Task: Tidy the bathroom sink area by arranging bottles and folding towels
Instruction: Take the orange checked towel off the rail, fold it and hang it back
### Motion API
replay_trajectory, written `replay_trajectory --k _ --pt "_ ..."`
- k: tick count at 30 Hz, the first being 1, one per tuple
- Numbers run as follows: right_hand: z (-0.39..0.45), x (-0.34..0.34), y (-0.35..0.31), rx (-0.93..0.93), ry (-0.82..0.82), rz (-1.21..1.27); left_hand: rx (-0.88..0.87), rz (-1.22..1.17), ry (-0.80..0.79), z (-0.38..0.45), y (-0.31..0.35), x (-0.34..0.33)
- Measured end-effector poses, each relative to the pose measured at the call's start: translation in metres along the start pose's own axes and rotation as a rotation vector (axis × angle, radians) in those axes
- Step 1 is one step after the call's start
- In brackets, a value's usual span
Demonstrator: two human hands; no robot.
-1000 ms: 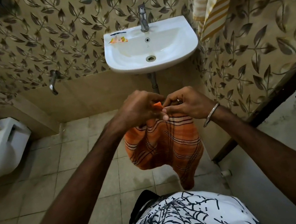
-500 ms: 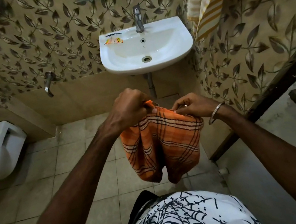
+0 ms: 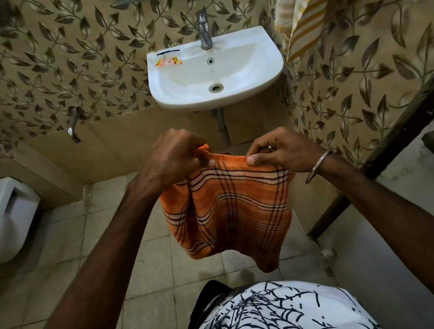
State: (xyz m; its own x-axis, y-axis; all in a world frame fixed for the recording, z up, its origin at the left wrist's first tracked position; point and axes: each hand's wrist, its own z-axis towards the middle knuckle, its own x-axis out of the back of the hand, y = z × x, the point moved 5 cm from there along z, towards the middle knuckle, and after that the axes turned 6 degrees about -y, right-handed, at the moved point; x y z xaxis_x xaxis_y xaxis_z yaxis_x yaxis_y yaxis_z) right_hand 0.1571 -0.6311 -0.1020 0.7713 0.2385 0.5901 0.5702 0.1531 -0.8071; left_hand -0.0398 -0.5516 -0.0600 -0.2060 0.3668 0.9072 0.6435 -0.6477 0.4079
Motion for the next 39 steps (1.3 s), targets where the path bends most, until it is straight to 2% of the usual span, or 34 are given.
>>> replay_trajectory --k 5,9,12,15,20,28,32,36,39 --pt "0.005 -0.005 -0.006 0.030 0.001 -0.057 -0.108 -0.146 -0.141 -0.002 0.038 -0.020" --pt "0.003 -0.005 -0.006 0.018 0.006 -0.007 -0.110 -0.108 -0.030 0.005 0.037 -0.027" --pt "-0.002 -0.004 0.006 -0.065 -0.034 0.068 -0.090 -0.074 -0.002 0.006 0.030 -0.027" --pt "-0.007 -0.003 0.018 -0.123 -0.093 0.029 -0.060 -0.066 0.034 0.004 0.025 -0.021" --pt "-0.017 0.005 0.025 -0.210 -0.078 0.093 -0.001 -0.009 0.103 -0.001 0.011 -0.006" --pt "-0.014 0.012 0.008 -0.085 -0.006 -0.083 0.033 0.063 0.174 -0.005 0.005 0.007" --pt "-0.012 0.011 -0.001 -0.036 0.059 -0.154 0.080 0.130 0.085 -0.006 0.007 0.004" --pt "-0.008 0.007 -0.011 0.014 0.078 -0.195 0.016 -0.023 -0.090 -0.004 0.026 -0.016" --pt "-0.007 0.004 -0.016 0.035 0.077 -0.230 -0.057 -0.089 -0.056 0.003 0.042 -0.028"
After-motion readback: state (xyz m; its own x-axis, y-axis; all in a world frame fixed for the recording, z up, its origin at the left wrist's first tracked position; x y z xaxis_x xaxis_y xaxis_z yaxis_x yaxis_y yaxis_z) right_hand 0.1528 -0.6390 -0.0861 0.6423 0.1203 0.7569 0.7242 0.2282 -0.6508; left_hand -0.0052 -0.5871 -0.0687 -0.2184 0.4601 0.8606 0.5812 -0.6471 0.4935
